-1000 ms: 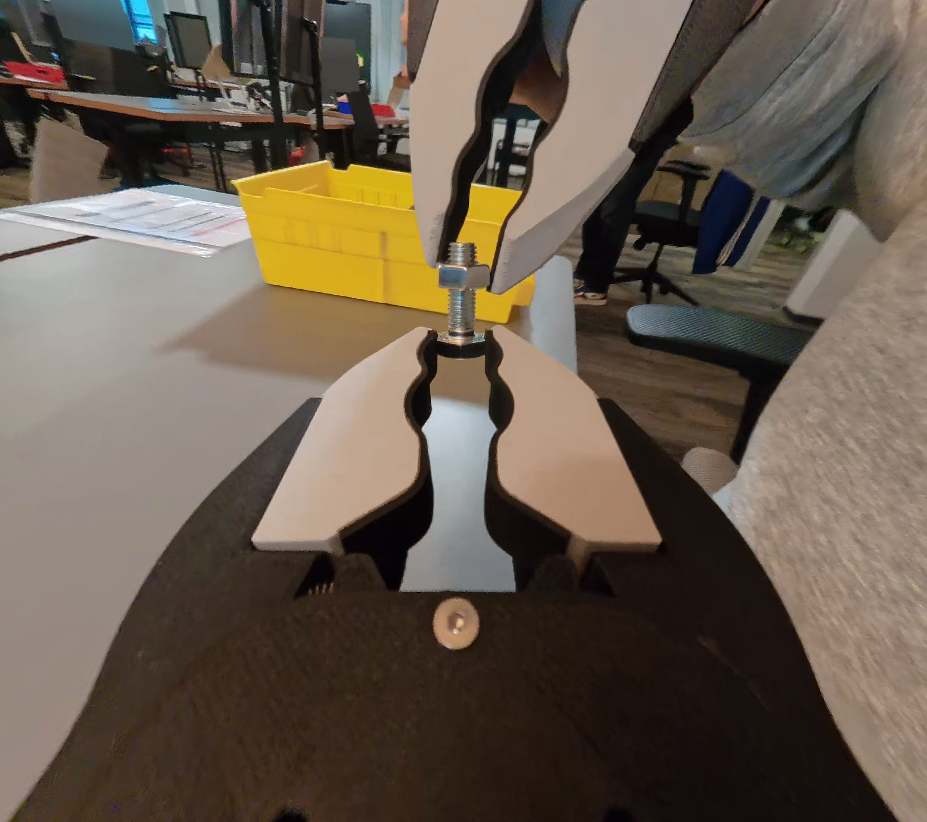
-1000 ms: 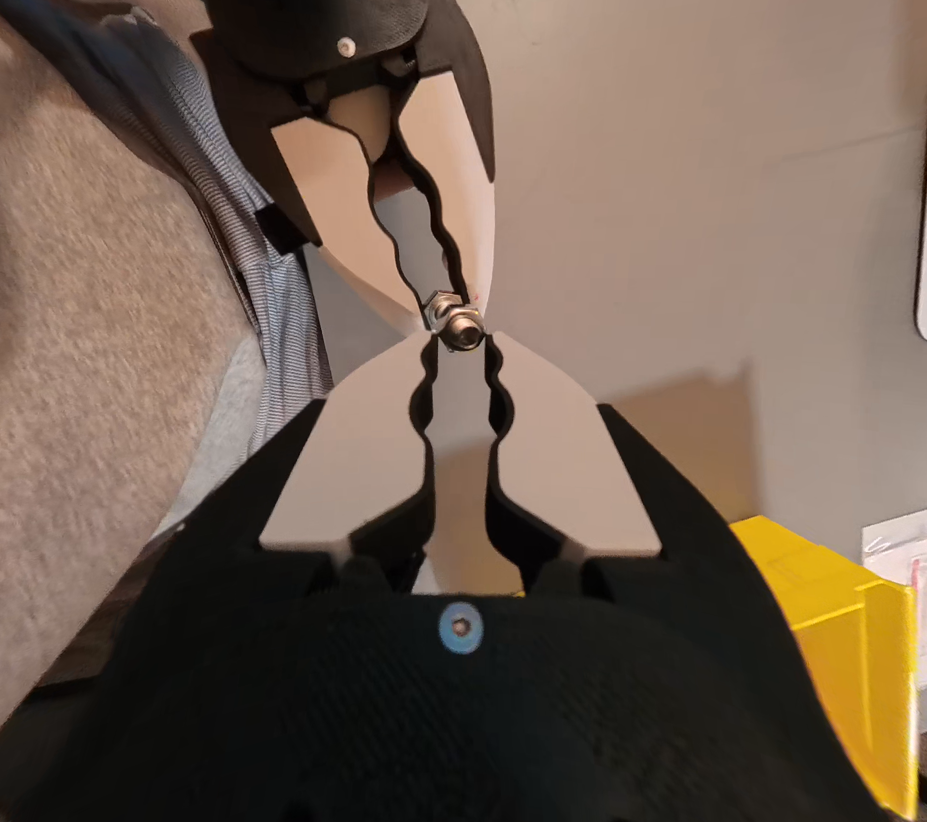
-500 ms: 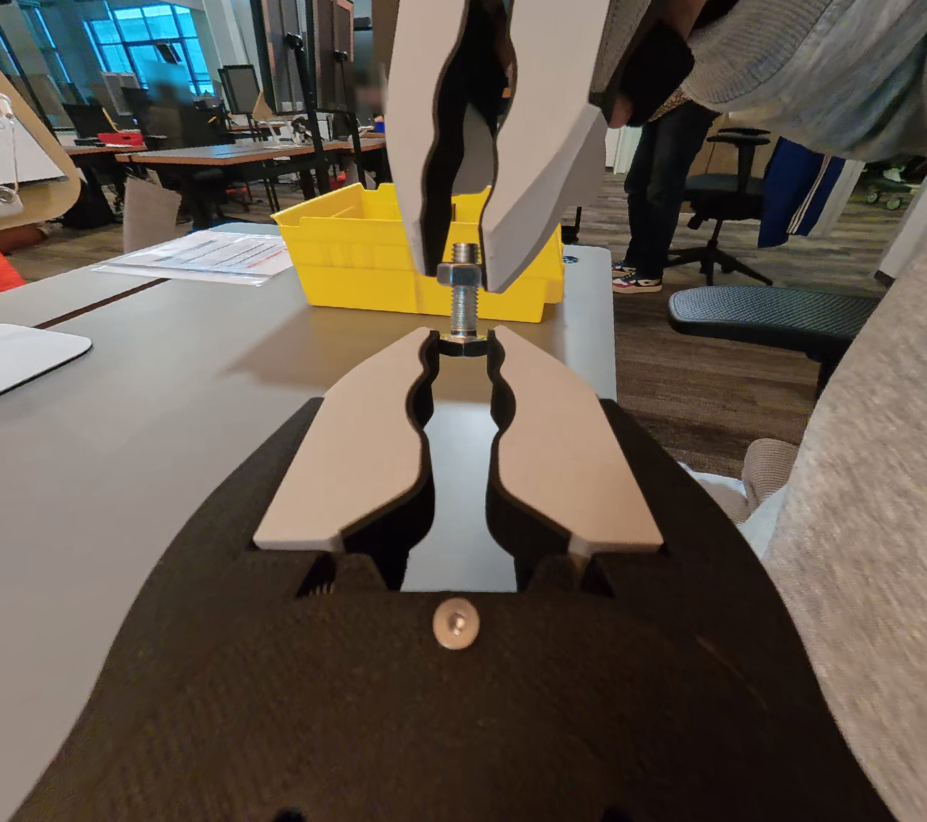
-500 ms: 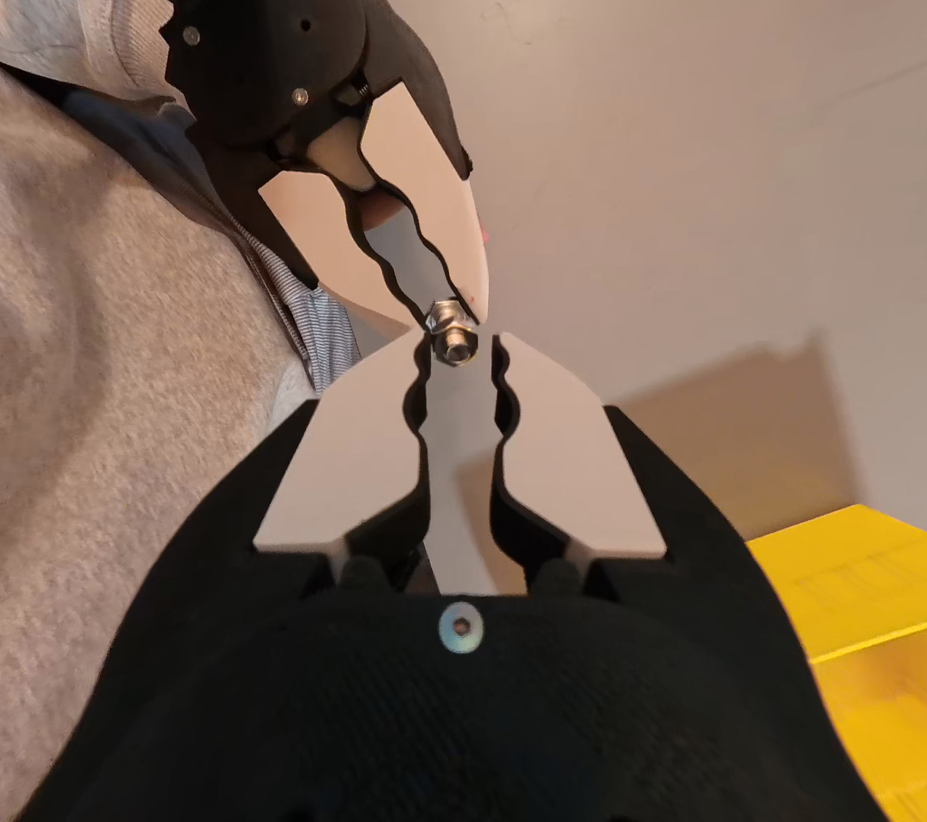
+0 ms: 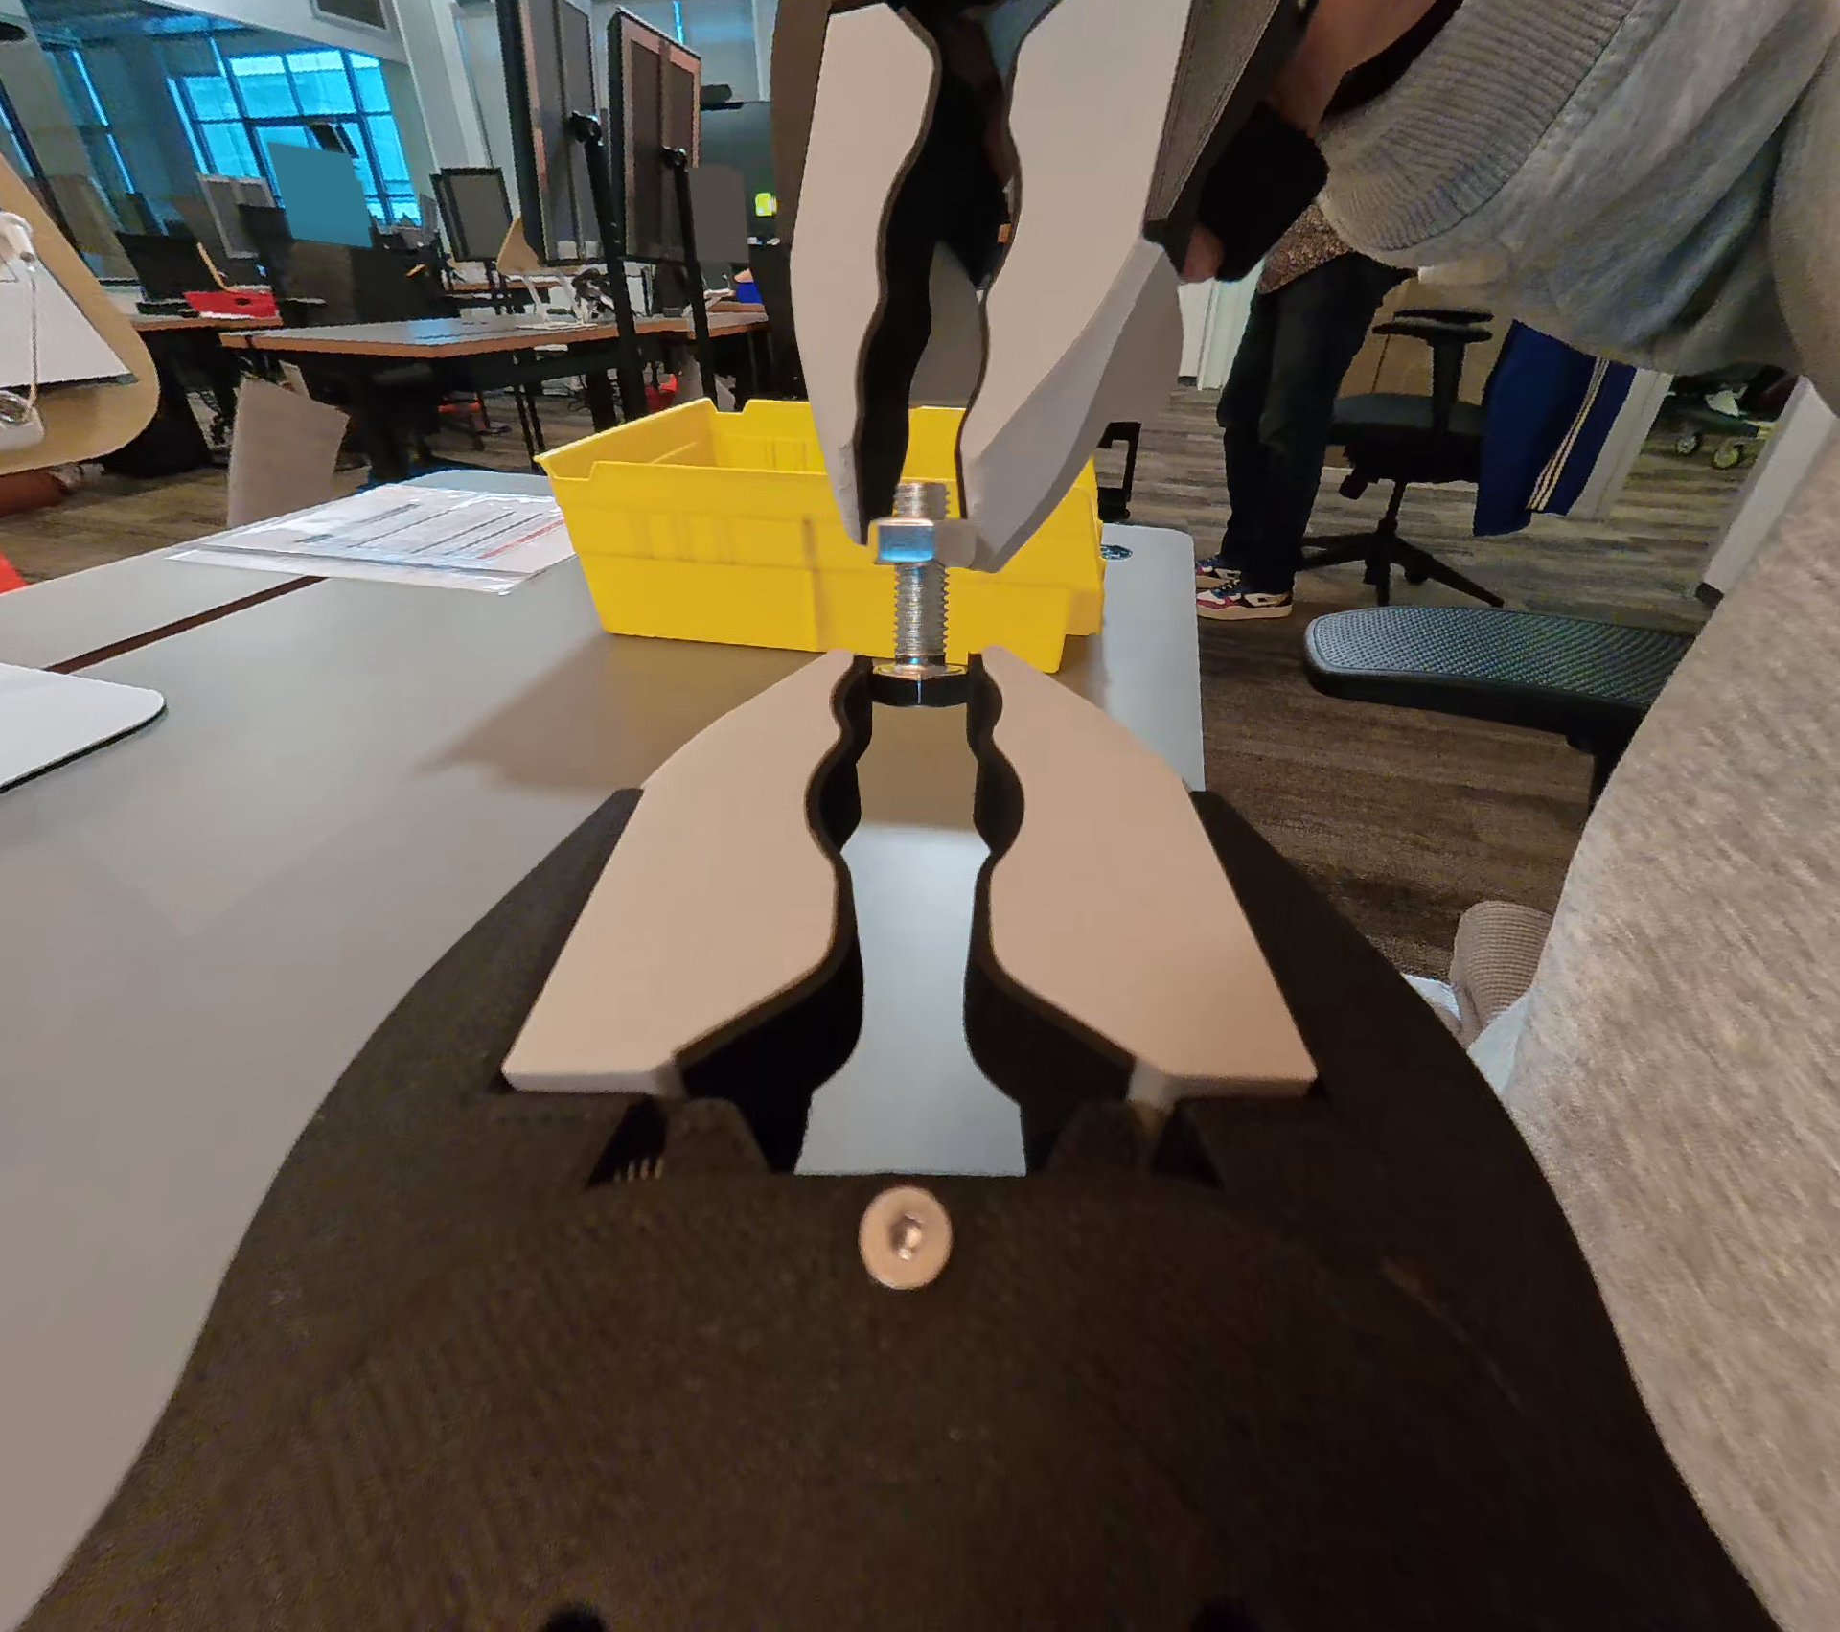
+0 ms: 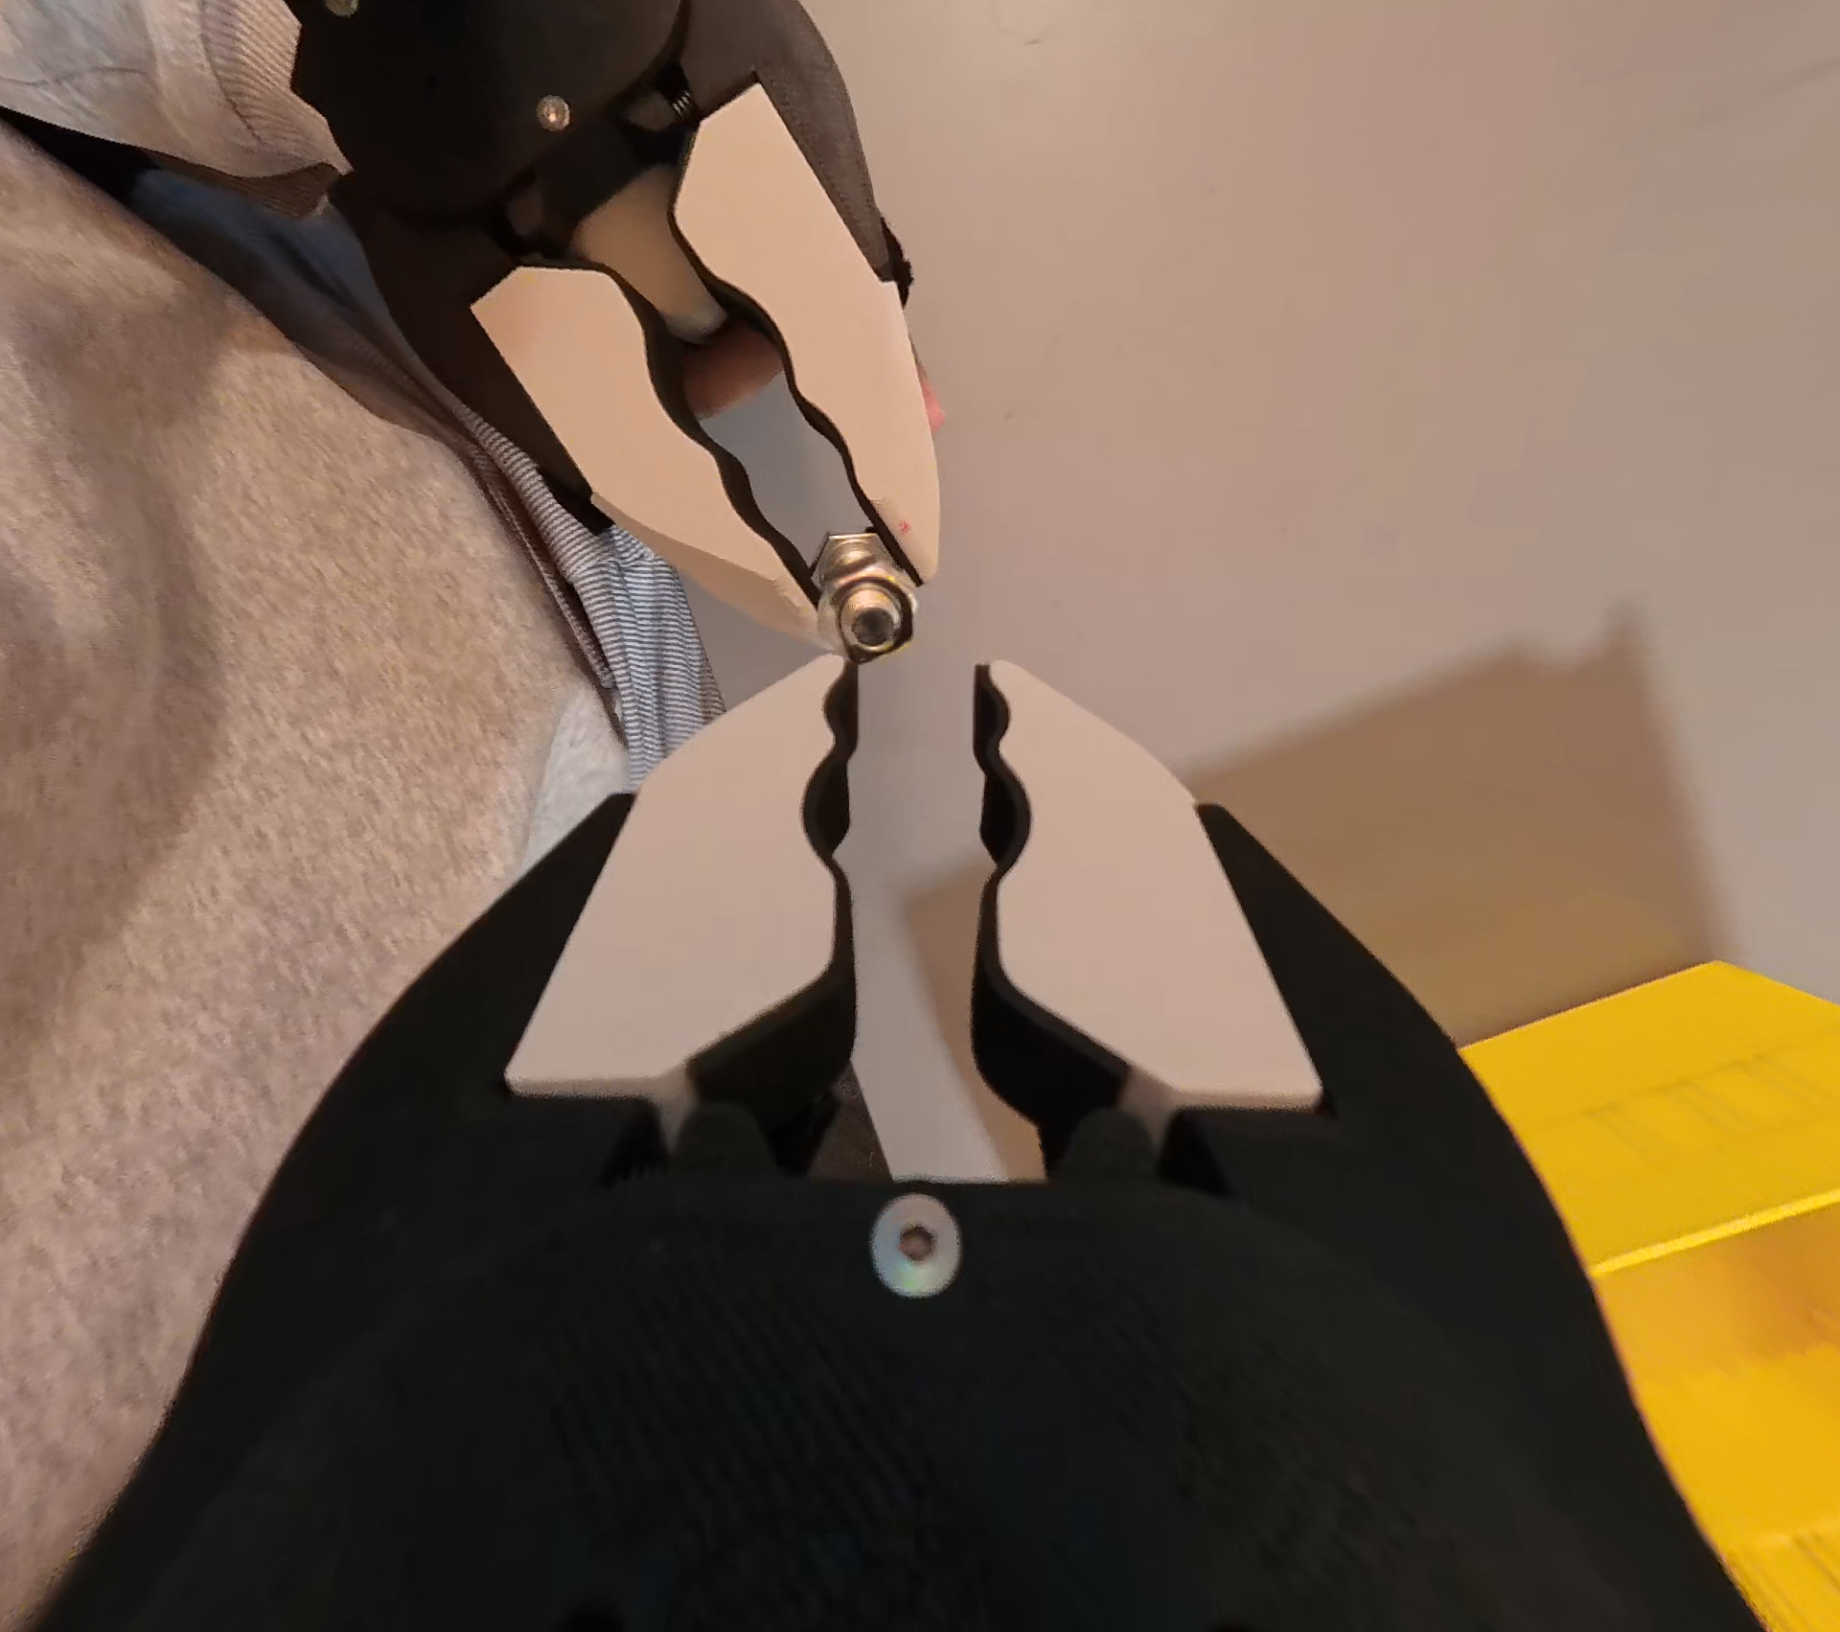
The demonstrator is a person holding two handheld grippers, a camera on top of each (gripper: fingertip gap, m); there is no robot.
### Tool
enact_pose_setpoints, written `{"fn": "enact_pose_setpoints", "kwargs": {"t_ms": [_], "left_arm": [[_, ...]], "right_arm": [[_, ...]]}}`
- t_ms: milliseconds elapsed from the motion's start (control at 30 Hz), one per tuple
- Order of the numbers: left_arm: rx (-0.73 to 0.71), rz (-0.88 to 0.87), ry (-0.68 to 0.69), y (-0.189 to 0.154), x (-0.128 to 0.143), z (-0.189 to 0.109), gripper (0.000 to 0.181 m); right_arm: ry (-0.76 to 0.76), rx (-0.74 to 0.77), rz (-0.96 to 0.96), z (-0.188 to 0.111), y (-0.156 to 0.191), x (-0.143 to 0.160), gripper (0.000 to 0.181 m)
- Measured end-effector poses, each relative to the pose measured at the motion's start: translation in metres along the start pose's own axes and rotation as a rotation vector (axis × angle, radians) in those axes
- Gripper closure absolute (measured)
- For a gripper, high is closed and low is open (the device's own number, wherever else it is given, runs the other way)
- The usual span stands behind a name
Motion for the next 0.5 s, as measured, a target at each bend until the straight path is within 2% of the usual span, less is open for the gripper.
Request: {"fn": "enact_pose_setpoints", "kwargs": {"t_ms": [500], "left_arm": [[0.001,-0.028,-0.054,0.0009,-0.0055,-0.0025,0.162]], "right_arm": [[-0.042,0.049,-0.011,-0.0069,-0.0066,-0.0065,0.164]]}}
Point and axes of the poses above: each gripper's, where its closed fingertips meet, z out along the fingers, x out of its underside, y = z × x across the jaws, the point moved 4 cm from there along -z, back along the fingers, and after that the axes turned 14 degrees about z, right-handed, at the moved point
